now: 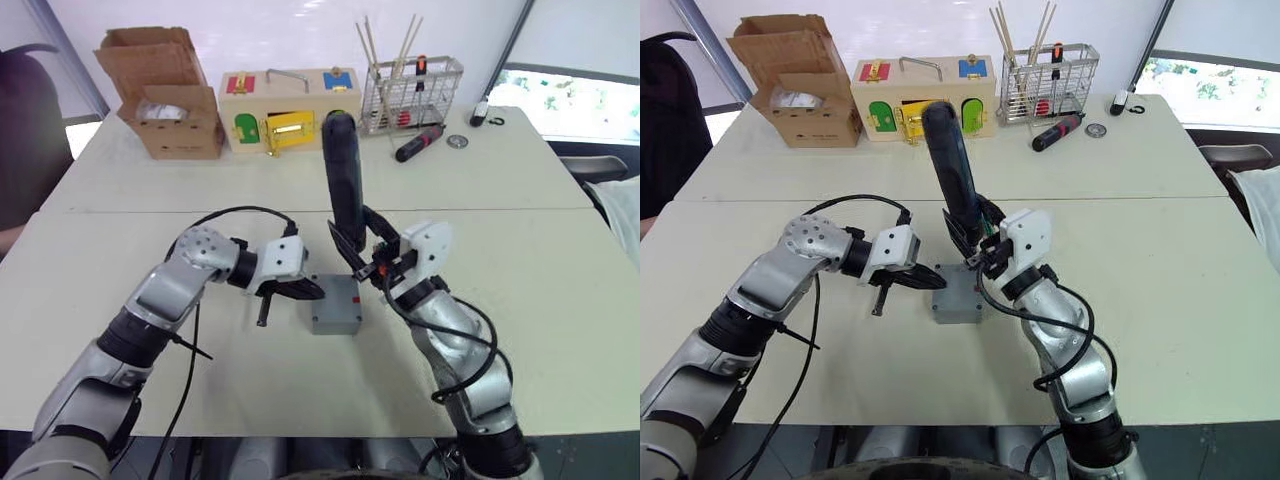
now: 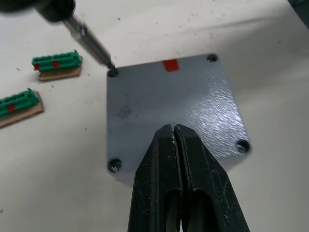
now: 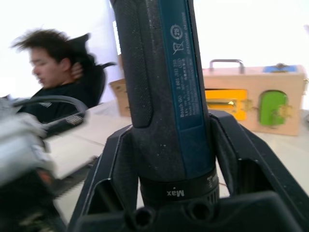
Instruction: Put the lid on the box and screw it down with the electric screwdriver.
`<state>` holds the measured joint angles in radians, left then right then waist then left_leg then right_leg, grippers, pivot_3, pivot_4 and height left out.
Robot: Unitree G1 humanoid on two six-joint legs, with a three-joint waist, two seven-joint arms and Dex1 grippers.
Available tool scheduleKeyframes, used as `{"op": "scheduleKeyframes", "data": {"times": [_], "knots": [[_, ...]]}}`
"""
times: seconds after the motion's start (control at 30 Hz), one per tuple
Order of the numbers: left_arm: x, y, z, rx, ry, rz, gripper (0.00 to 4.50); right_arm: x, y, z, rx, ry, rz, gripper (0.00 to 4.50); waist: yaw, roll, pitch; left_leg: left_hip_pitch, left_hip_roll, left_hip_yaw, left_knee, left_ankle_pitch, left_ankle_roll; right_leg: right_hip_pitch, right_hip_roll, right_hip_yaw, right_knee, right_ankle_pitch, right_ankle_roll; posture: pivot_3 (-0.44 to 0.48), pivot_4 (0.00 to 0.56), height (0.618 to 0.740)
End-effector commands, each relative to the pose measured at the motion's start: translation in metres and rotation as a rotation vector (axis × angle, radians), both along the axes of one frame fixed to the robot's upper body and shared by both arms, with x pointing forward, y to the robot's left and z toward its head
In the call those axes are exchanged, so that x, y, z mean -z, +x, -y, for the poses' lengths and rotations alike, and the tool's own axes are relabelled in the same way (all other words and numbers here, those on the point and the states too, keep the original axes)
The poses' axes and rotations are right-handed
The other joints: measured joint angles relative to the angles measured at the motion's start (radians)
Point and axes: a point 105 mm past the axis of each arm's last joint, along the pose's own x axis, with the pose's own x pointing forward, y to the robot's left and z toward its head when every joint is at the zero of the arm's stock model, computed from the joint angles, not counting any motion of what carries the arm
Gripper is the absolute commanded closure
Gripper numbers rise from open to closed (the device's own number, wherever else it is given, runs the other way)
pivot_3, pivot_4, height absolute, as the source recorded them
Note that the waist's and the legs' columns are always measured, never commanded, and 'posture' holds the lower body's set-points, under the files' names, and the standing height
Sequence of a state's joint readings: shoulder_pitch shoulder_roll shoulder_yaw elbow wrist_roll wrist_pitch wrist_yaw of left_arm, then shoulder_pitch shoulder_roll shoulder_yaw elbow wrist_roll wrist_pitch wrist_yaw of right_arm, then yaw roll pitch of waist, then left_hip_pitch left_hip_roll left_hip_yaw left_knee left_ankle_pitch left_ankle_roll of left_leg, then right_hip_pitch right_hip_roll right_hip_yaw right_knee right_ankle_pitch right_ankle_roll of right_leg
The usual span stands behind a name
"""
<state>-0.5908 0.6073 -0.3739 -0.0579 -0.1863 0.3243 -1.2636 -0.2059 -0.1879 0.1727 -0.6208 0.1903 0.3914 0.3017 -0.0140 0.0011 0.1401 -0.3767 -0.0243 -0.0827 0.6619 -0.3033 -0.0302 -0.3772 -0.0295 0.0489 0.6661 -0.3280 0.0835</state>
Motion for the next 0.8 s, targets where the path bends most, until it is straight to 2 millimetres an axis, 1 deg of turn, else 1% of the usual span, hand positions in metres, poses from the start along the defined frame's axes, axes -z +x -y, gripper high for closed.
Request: {"op": "scheduleKeyframes", "data": {"times": [0.03,0.1,0.17,0.23,0.3,0.33,0.43,0.47,0.5,0.53,0.57,0.6,0.63,0.67,0.7,0.73,0.77,0.8], "knots": [[0.001,0.002,-0.005,-0.057,-0.038,-0.073,4.5,-0.063,-0.021,0.007,-0.1,0.132,0.12,2.55,-0.001,0.002,0.002,0.0,0.0,0.0,0.0,0.0,0.0,0.0,0.0,0.0,0.0,0.0,0.0,0.0,0.15,0.74],[-0.01,0.004,-0.004,-0.075,-0.102,-0.099,4.5,-0.079,-0.02,0.01,-0.13,0.184,0.114,2.55,-0.001,0.002,0.004,-0.001,0.0,0.0,-0.001,0.0,0.0,-0.001,0.0,0.0,0.0,0.0,0.0,0.0,0.15,0.74],[-0.016,0.007,-0.004,-0.087,-0.128,-0.101,4.5,-0.089,-0.018,0.013,-0.147,0.204,0.108,2.55,-0.002,0.002,0.005,-0.002,0.0,-0.001,-0.001,0.0,0.0,-0.002,0.0,-0.001,0.0,0.0,0.0,0.0,0.15,0.74],[-0.022,0.009,-0.006,-0.096,-0.143,-0.101,4.5,-0.093,-0.015,0.015,-0.153,0.199,0.1,2.55,-0.003,0.002,0.006,-0.007,0.0,-0.001,-0.001,0.0,0.0,-0.006,0.0,-0.001,0.0,0.0,0.0,0.0,0.15,0.74],[-0.027,0.013,-0.008,-0.109,-0.154,-0.101,4.5,-0.094,-0.011,0.019,-0.145,0.197,0.089,2.55,-0.003,0.002,0.006,-0.016,0.0,-0.001,0.002,0.001,-0.001,-0.017,0.0,-0.001,0.004,0.0,0.0,0.0,0.15,0.74],[-0.029,0.016,-0.01,-0.122,-0.16,-0.099,4.5,-0.095,-0.009,0.022,-0.139,0.2,0.084,2.55,-0.003,0.002,0.006,-0.018,0.0,0.0,0.002,0.001,-0.002,-0.019,-0.001,-0.001,0.004,0.0,0.0,0.0,0.15,0.74],[-0.036,0.034,-0.018,-0.185,-0.16,-0.064,4.5,-0.103,0.004,0.04,-0.091,0.218,0.055,2.55,-0.003,0.002,0.009,-0.019,0.0,0.0,0.002,0.002,-0.003,-0.02,-0.001,-0.001,0.005,0.0,0.0,0.0,0.15,0.74],[-0.041,0.042,-0.02,-0.212,-0.173,-0.049,4.5,-0.103,0.008,0.048,-0.098,0.22,0.004,2.55,-0.002,0.002,0.009,-0.019,0.0,0.001,0.002,0.002,-0.003,-0.02,-0.001,-0.001,0.005,0.0,0.0,0.0,0.15,0.74],[-0.049,0.046,-0.02,-0.215,-0.196,-0.036,4.5,-0.102,0.011,0.057,-0.086,0.191,-0.037,2.55,0.0,0.002,0.01,-0.019,0.0,0.001,0.002,0.002,-0.003,-0.02,-0.001,-0.001,0.005,0.0,0.0,0.0,0.15,0.74],[-0.059,0.046,-0.018,-0.206,-0.235,-0.046,4.5,-0.097,0.016,0.068,-0.071,0.157,-0.123,2.55,0.001,0.001,0.011,-0.019,0.0,0.001,0.002,0.002,-0.003,-0.02,-0.001,-0.001,0.005,0.0,0.0,0.0,0.15,0.74],[-0.068,0.044,-0.016,-0.191,-0.267,-0.056,4.5,-0.093,0.018,0.077,-0.063,0.126,-0.2,2.55,0.002,0.001,0.012,-0.019,-0.001,0.001,0.002,0.002,-0.003,-0.02,-0.001,-0.001,0.004,0.0,0.0,0.0,0.15,0.74],[-0.078,0.038,-0.011,-0.153,-0.298,-0.072,4.5,-0.09,0.02,0.091,-0.04,0.089,-0.286,2.55,0.004,0.001,0.013,-0.02,-0.001,0.0,0.002,0.002,-0.003,-0.02,-0.002,-0.002,0.004,0.0,0.0,0.0,0.15,0.74],[-0.084,0.032,-0.007,-0.117,-0.315,-0.088,4.5,-0.088,0.019,0.103,-0.037,0.088,-0.363,2.55,0.003,0.001,0.013,-0.022,-0.001,0.0,0.002,0.002,-0.003,-0.02,-0.002,-0.002,0.003,0.0,0.0,0.0,0.15,0.74],[-0.089,0.023,-0.004,-0.066,-0.319,-0.095,4.5,-0.09,0.015,0.115,-0.059,0.136,-0.429,2.55,0.002,0.001,0.013,-0.025,-0.001,0.0,0.003,0.002,-0.003,-0.022,-0.003,-0.003,0.002,0.0,0.0,0.0,0.15,0.74],[-0.091,0.013,-0.002,-0.017,-0.304,-0.097,4.5,-0.09,0.009,0.125,-0.081,0.143,-0.499,2.55,0.002,0.002,0.013,-0.027,-0.001,0.0,0.003,0.002,-0.003,-0.023,-0.003,-0.003,0.002,0.0,0.0,0.0,0.15,0.74],[-0.091,0.004,-0.001,0.032,-0.275,-0.087,4.5,-0.087,0.001,0.135,-0.068,0.083,-0.556,2.55,0.001,0.001,0.014,-0.031,-0.001,0.0,0.003,0.002,-0.003,-0.027,-0.003,-0.003,0.002,0.001,0.0,0.0,0.15,0.74],[-0.088,-0.005,-0.001,0.075,-0.237,-0.076,4.5,-0.078,-0.006,0.146,-0.033,0.007,-0.649,2.55,0.001,0.003,0.015,-0.032,-0.001,0.001,0.003,0.004,-0.007,-0.029,-0.004,-0.003,0.002,0.001,0.0,0.0,0.15,0.74],[-0.085,-0.011,-0.001,0.103,-0.205,-0.067,4.5,-0.068,-0.011,0.156,0.01,-0.052,-0.737,2.55,0.001,0.006,0.017,-0.033,-0.001,0.002,0.003,0.004,-0.007,-0.03,-0.004,-0.003,0.002,0.001,0.0,0.0,0.15,0.74]]}}
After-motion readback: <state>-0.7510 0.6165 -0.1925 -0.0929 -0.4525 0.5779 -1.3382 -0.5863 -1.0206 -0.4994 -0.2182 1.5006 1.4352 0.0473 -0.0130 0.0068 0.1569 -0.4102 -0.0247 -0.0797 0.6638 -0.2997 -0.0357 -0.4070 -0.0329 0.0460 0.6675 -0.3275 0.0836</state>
